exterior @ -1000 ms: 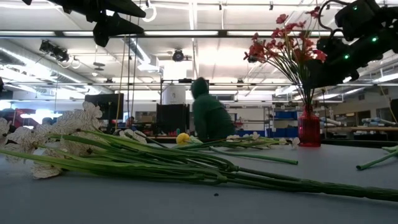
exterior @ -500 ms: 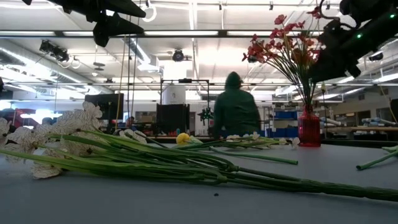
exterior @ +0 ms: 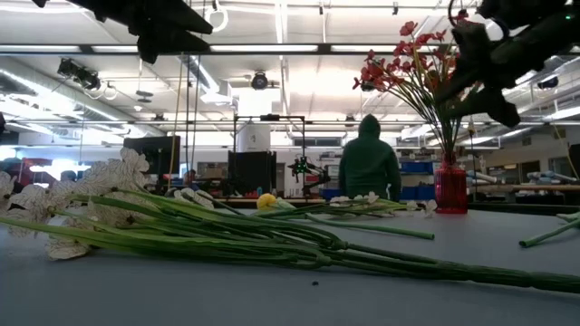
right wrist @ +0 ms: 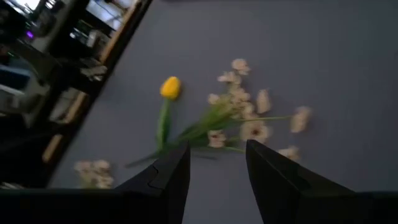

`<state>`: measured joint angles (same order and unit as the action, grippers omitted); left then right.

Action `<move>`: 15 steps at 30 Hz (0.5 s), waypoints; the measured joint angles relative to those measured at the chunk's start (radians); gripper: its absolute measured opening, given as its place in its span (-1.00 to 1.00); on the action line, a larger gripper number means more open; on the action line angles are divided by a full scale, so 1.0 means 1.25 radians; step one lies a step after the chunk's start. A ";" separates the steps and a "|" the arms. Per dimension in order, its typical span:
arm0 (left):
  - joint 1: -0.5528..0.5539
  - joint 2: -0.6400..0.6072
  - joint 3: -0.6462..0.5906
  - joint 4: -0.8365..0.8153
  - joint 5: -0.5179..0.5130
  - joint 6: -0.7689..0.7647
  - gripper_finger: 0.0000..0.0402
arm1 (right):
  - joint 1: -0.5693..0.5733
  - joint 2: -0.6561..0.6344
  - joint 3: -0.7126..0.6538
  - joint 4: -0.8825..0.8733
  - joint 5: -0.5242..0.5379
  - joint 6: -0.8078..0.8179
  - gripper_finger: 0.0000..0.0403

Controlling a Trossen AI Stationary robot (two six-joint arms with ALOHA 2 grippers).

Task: Sort flowers into vase by color
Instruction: Put the top white flowers into the transparent glass vase

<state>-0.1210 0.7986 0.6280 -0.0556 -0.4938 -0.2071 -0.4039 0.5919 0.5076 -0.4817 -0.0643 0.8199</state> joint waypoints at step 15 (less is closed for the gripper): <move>0.004 0.000 0.000 0.007 0.015 -0.186 0.08 | 0.295 0.286 0.000 0.163 0.230 0.521 -0.19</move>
<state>-0.1162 0.7986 0.6277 -0.0470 -0.4751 -0.4401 -0.0348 0.9493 0.5072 -0.2780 0.2237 1.4714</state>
